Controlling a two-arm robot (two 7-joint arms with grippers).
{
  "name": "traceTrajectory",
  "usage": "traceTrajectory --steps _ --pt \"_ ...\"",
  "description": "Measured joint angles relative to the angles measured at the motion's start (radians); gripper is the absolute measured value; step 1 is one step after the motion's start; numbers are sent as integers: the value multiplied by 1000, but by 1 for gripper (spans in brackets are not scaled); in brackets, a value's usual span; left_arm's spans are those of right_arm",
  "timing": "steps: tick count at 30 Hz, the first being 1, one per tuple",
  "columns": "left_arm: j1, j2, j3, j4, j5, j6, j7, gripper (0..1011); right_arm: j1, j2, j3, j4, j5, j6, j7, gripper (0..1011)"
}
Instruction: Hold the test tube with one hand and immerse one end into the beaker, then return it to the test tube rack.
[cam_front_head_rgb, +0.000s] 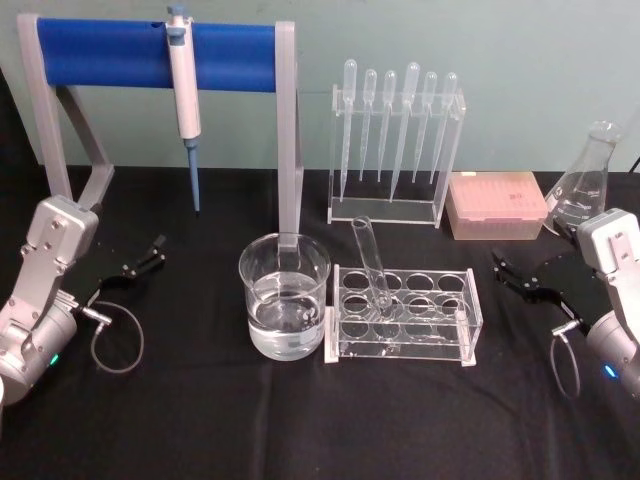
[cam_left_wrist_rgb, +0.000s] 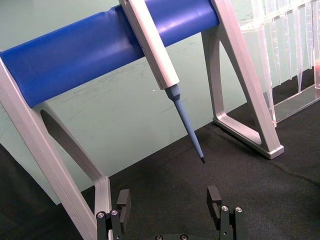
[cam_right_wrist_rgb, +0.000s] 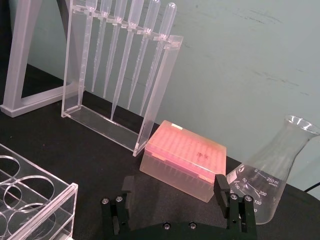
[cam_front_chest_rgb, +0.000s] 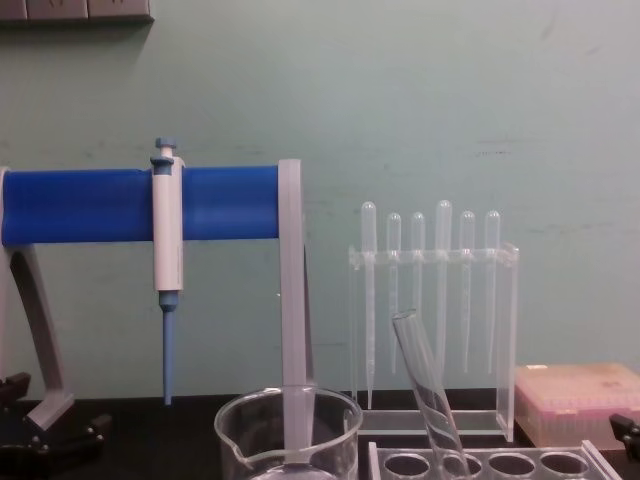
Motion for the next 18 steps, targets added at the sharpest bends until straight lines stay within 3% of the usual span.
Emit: traceTrajectory --steps 18 --pt "0 0 0 0 0 0 0 1000 0 0 0 0 0 0 0 1002"
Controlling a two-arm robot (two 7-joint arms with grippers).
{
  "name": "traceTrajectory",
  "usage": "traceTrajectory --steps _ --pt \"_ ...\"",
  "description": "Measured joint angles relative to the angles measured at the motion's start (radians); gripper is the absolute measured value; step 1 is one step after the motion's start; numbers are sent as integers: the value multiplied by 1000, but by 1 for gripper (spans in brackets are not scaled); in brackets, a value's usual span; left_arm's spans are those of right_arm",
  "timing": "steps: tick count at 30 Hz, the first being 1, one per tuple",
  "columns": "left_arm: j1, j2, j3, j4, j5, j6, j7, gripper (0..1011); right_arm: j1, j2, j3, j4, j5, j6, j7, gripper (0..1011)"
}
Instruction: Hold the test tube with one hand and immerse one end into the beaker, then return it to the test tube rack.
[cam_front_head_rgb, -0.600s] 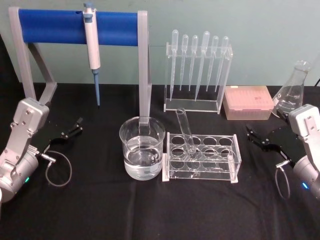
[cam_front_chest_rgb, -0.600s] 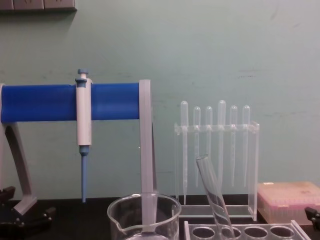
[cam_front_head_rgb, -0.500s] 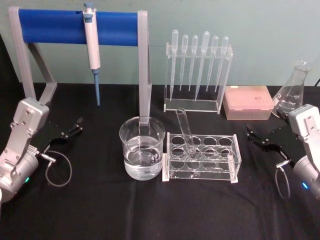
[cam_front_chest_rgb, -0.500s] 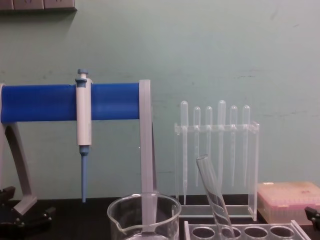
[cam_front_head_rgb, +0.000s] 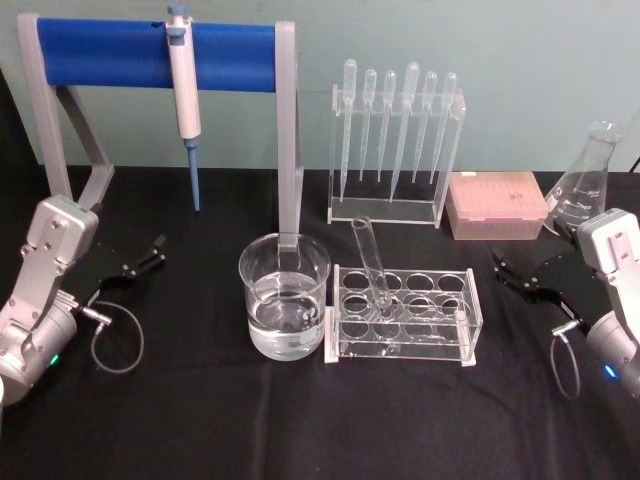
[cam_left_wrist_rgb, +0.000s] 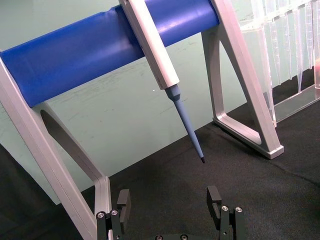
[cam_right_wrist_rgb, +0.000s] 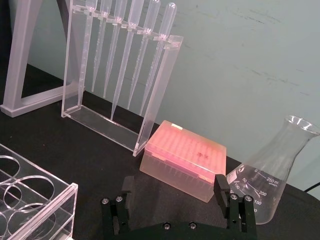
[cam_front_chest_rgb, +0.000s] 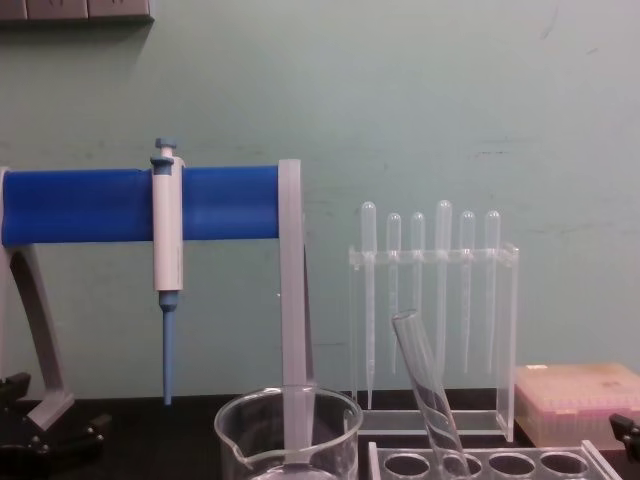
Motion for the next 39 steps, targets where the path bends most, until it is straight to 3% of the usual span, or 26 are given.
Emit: traceTrajectory --steps 18,28,34,39 --pt "0 0 0 0 0 0 0 1000 -1 0 2 -2 0 0 0 1002" --pt "0 0 0 0 0 0 0 1000 -130 76 75 -165 3 18 -11 1002" --pt "0 0 0 0 0 0 0 1000 -233 161 108 -319 41 43 73 1002" --pt "0 0 0 0 0 0 0 1000 -255 189 98 -390 65 55 159 1002"
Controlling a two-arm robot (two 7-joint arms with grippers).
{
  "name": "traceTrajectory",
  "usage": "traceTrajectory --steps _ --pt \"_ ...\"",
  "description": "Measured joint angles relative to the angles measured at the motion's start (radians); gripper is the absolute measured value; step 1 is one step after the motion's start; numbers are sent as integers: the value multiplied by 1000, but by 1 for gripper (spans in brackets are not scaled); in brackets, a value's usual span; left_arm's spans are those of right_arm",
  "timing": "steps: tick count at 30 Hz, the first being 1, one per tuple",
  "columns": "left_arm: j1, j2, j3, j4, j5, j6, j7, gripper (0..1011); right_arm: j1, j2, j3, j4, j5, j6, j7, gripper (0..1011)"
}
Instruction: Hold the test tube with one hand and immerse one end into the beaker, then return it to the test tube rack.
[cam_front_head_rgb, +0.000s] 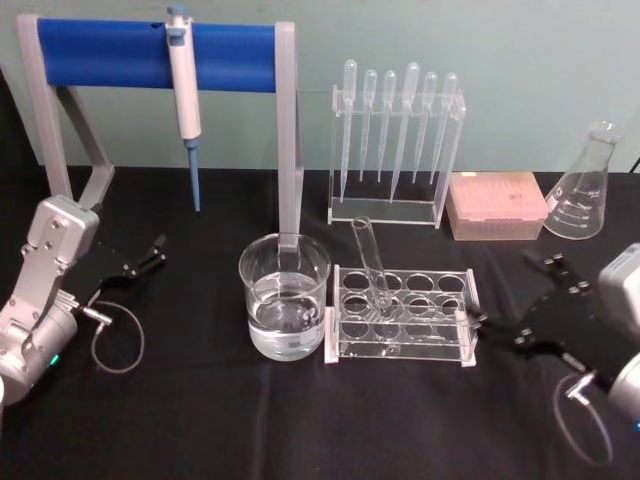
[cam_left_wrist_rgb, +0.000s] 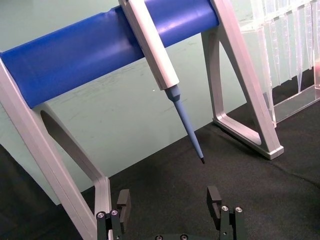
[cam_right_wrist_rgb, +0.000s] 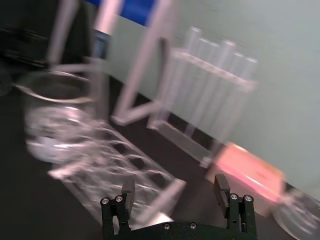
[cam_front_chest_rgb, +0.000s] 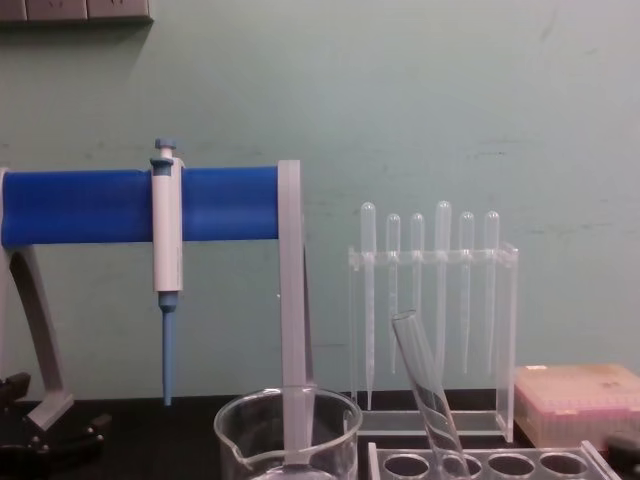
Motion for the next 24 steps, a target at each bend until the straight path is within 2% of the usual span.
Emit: traceTrajectory --steps 4,7,8,11,14,15,20,24 --pt "0 0 0 0 0 0 0 1000 19 -9 -28 -27 5 13 65 1002" --pt "0 0 0 0 0 0 0 1000 66 -43 -64 -20 -6 32 114 1002" --pt "0 0 0 0 0 0 0 1000 66 -43 -64 -20 -6 32 114 1002" --pt "0 0 0 0 0 0 0 1000 125 -91 -98 10 -28 47 152 1002" --pt "0 0 0 0 0 0 0 1000 156 -119 -112 31 -38 55 167 1002" --pt "0 0 0 0 0 0 0 1000 178 -140 -121 47 -43 61 176 1002" --pt "0 0 0 0 0 0 0 1000 238 -205 -141 104 -56 78 201 1002" --pt "0 0 0 0 0 0 0 1000 266 -242 -150 141 -65 86 213 1002"
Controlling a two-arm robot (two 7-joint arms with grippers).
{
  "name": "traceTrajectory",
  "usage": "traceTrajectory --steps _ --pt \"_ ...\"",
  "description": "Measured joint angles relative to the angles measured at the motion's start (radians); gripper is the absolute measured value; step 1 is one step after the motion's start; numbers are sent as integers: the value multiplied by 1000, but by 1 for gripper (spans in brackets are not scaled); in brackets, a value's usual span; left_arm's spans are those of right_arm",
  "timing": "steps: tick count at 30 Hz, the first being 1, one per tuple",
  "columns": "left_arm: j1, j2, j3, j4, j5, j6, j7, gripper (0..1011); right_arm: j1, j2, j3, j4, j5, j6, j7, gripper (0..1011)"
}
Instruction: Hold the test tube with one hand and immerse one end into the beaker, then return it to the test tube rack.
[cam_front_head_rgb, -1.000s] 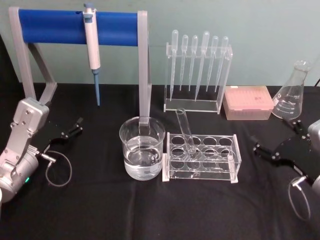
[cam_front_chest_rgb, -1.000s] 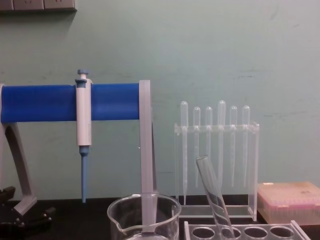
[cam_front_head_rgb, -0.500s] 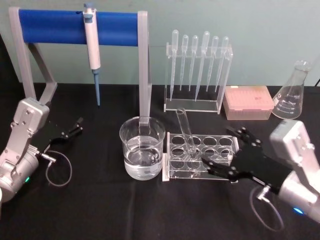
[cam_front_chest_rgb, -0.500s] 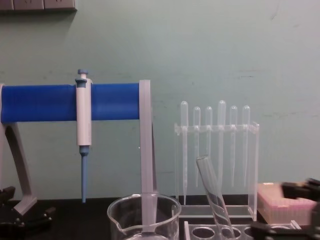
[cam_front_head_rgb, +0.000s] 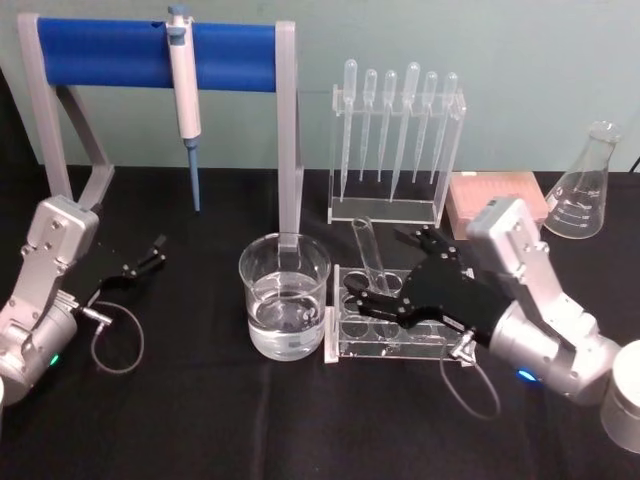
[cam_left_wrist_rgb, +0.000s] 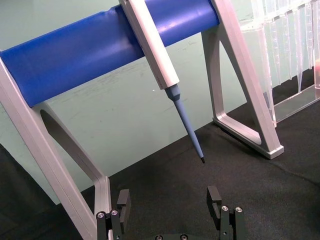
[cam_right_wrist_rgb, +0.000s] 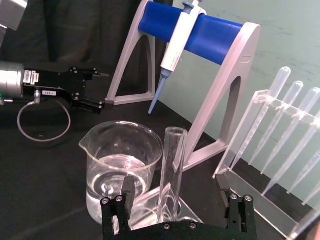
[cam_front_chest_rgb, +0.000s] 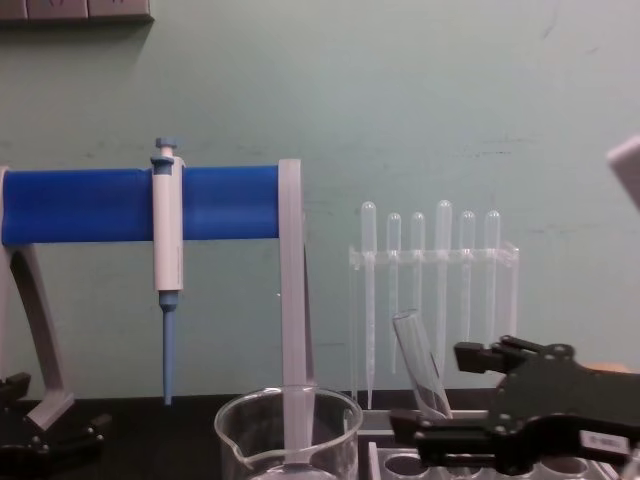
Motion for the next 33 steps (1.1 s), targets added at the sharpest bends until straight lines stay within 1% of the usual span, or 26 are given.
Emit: traceTrajectory --steps 3,8,10,12,13,16,21,24,25,28,29,31,32,33 --pt "0 0 0 0 0 0 0 1000 13 -24 -4 23 -7 2 7 1002" --pt "0 0 0 0 0 0 0 1000 27 -54 -5 51 -20 5 16 1002" --pt "0 0 0 0 0 0 0 1000 29 -60 -5 56 -24 6 17 1002" --pt "0 0 0 0 0 0 0 1000 30 -66 -5 60 -28 7 18 964" --pt "0 0 0 0 0 0 0 1000 30 -71 -2 62 -31 8 19 964" --pt "0 0 0 0 0 0 0 1000 29 -79 5 62 -33 13 21 895" --pt "0 0 0 0 0 0 0 1000 25 -89 15 61 -38 23 27 739" --pt "0 0 0 0 0 0 0 1000 22 -94 21 60 -41 28 33 682" --pt "0 0 0 0 0 0 0 1000 21 -97 23 60 -43 31 35 601" --pt "0 0 0 0 0 0 0 1000 19 -101 28 59 -44 34 40 541" --pt "0 0 0 0 0 0 0 1000 17 -105 32 59 -45 35 43 481" --pt "0 0 0 0 0 0 0 1000 13 -109 38 56 -46 37 46 448" --pt "0 0 0 0 0 0 0 1000 11 -110 40 54 -46 38 47 380" --pt "0 0 0 0 0 0 0 1000 10 -111 42 53 -46 38 48 362"
